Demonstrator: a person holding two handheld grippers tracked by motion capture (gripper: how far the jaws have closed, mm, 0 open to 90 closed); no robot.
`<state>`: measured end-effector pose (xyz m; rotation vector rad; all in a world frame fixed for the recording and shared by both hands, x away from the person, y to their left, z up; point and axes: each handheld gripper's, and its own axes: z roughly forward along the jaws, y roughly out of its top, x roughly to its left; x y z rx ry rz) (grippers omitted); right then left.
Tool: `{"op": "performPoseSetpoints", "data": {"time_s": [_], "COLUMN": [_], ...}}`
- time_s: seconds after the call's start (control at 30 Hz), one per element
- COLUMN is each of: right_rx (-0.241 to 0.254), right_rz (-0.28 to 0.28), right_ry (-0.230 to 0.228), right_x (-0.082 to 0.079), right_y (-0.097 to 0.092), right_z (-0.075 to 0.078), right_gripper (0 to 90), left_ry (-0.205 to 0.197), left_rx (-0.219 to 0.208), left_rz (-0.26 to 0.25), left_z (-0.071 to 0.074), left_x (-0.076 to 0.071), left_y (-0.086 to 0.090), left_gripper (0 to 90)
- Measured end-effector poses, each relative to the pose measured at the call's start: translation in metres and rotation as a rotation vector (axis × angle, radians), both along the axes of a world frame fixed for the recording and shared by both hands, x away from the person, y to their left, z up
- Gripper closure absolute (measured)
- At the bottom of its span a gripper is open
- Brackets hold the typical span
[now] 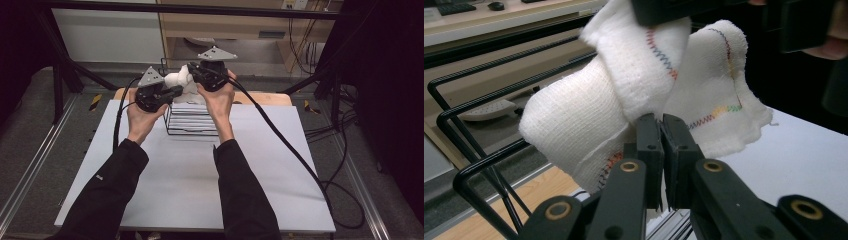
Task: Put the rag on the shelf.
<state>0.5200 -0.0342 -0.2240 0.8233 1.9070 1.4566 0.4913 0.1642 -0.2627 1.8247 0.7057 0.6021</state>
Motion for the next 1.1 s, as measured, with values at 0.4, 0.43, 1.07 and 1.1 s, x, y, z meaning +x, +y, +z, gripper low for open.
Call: {"op": "performPoseSetpoints", "data": {"time_s": [0.4,0.43,1.07,1.1], "right_rx": [0.005,0.003,0.108,0.079], "right_rz": [0.040,0.040,0.077,0.088], "right_ry": [0.001,0.004,-0.035,-0.018], "right_x": [-0.033,-0.033,-0.050,-0.049], "right_y": [-0.034,-0.036,-0.043,-0.039], "right_z": [-0.010,-0.013,0.003,0.001], "right_gripper": [84.8,84.7,81.0,85.1], "left_ry": [0.013,0.018,0.058,0.057], "left_rx": [-0.130,-0.137,0.022,0.023], "left_rz": [-0.014,-0.008,-0.040,-0.036], "left_z": [0.013,0.014,-0.005,-0.005], "left_x": [-0.012,-0.011,-0.002,-0.002], "left_y": [0.016,0.016,-0.015,-0.015], "left_gripper": [71.6,72.9,89.6,89.5]}}
